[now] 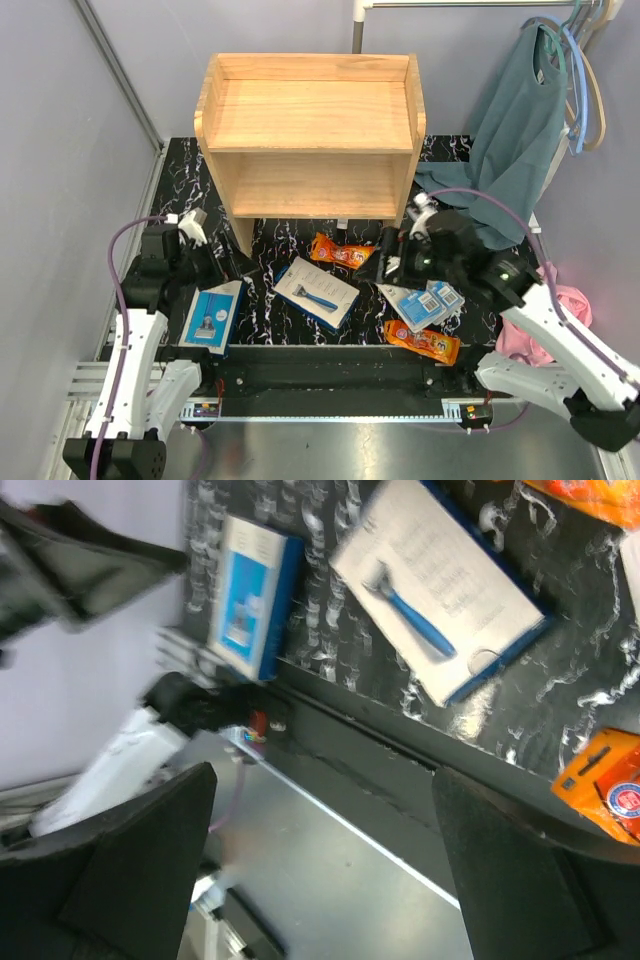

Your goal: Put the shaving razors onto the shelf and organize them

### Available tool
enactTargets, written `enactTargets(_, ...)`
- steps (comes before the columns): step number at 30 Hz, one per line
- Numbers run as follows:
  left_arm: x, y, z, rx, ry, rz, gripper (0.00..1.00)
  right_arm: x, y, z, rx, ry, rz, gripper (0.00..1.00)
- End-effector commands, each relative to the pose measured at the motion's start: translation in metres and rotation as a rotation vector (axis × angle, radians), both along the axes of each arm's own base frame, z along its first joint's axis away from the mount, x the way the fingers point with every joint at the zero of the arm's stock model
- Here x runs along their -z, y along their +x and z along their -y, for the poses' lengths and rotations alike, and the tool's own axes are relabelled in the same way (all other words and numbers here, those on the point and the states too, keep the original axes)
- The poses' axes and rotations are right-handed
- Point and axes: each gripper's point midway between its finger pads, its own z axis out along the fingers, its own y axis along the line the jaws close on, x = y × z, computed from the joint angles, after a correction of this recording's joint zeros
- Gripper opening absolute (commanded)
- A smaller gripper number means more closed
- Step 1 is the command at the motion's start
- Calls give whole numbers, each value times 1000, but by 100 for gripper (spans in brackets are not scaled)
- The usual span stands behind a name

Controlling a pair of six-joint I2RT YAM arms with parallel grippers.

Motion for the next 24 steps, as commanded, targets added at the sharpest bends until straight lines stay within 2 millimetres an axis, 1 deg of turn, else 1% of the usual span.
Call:
enactTargets(1,2,-6,11,38,-53,-11,99,46,0,-23,64,-127,-41,100)
enactTargets(2,6,-9,12,35,-59,-28,99,55,-3,-26,73,-162,-51,100)
enactTargets(3,8,-10,13,35,-61,-34,99,72,-10,-31,66,-234,-58,100)
enactTargets(5,12,-12,16,48,-70,-42,99,86,-16,-37,79,-270,-85,100)
enactTargets(7,12,-14,17,60,-66,-36,99,95,-19,-44,87,-283,-93,100)
enactTargets(9,11,-17,21,77,-68,-34,99,92,-16,-46,112,-255,-83,100)
enactTargets(10,10,-17,23,78,-72,-36,99,93,-15,-44,122,-252,-80,100)
enactTargets(11,9,-18,24,80,-74,-33,99,88,-12,-40,149,-240,-57,100)
enactTargets(14,10,-20,35,87,-85,-41,99,80,-9,-29,181,-228,-20,100)
enactTargets(15,9,-23,45,107,-103,-45,99,81,-9,-26,186,-236,-16,100)
enactTargets(16,9,-24,51,113,-111,-45,99,80,-9,-24,190,-239,-13,100)
enactTargets(17,11,-28,61,144,-108,-48,99,85,-10,-18,198,-270,-19,100)
enactTargets(19,9,-27,75,151,-133,-48,99,91,-11,-14,195,-308,-31,100)
enactTargets(20,13,-30,85,178,-118,-61,99,98,-14,-6,200,-354,-43,100)
enactTargets(21,9,-28,92,183,-128,-53,99,102,-15,-1,208,-380,-51,100)
enactTargets(22,9,-28,98,193,-125,-56,99,111,-16,9,218,-440,-61,100)
enactTargets(23,12,-31,106,218,-115,-70,99,113,-18,11,211,-454,-66,100)
enactTargets(24,7,-29,112,224,-129,-61,99,118,-19,15,188,-489,-53,100)
